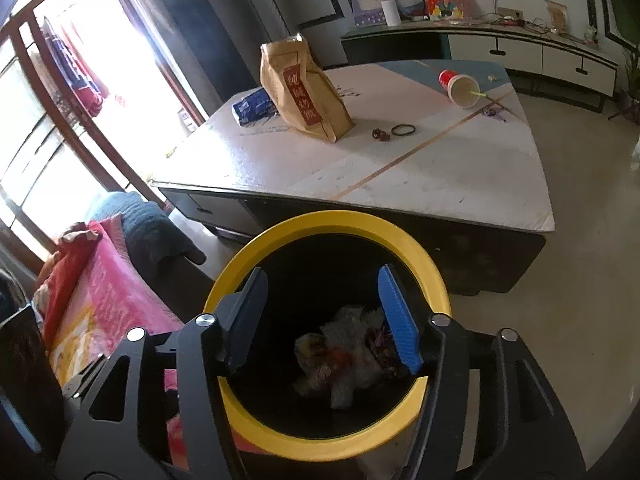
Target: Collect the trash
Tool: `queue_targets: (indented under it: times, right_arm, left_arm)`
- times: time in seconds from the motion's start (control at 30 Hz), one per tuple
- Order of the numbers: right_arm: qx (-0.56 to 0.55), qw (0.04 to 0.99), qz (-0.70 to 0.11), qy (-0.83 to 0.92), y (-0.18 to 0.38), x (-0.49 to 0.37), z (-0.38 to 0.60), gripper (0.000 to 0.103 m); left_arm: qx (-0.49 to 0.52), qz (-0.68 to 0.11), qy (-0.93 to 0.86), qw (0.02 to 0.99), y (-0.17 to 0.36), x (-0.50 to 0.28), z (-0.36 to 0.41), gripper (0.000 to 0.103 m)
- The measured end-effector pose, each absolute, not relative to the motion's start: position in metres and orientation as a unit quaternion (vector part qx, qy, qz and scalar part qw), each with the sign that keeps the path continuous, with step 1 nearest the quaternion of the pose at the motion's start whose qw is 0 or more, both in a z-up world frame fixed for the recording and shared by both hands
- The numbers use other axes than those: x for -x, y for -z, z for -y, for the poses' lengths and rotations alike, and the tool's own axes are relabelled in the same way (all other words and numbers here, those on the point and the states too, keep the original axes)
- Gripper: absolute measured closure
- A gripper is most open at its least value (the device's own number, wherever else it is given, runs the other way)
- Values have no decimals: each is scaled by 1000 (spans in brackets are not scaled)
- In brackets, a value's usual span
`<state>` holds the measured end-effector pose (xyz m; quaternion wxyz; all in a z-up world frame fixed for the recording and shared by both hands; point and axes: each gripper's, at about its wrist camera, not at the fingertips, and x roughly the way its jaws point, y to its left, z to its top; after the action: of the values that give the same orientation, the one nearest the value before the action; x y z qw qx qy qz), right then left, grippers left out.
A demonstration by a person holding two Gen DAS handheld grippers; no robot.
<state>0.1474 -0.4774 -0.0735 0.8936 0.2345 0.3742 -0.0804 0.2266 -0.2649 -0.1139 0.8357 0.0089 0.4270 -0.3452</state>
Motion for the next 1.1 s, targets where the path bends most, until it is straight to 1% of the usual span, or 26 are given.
queue_targets:
  times: [0.13,0.2,0.3,0.4,0.47,0.57,0.93,1.1]
  right_arm:
    - [-225,902,-360,80,62,-136,471,38]
    - [-214,909,-348,83,54,-128,464,28]
    - [-199,917,-334,87,45,-118,455,21]
    - [-172,927,-321,91,37,-106,439,16]
    - [-155,932,-314,92,34,-101,430,16]
    - [-138,941,-297,88,28,-91,413,11]
    - [-134,964,-229,33,26,-52,345,11]
    - [-92,980,-173,30,24,-29,315,11]
  left_arm:
    - [-6,-411,319,854,102,-222,246,7]
    - [-3,-404,309,861,96,-220,236,7]
    - [8,-390,290,874,86,-214,218,7]
    - [16,-377,269,886,75,-208,199,7]
    - [19,-370,260,892,69,-204,189,7]
    - [22,-361,242,901,61,-194,172,7]
    - [42,-309,168,935,38,-149,103,6]
    - [51,-274,129,952,35,-115,73,6]
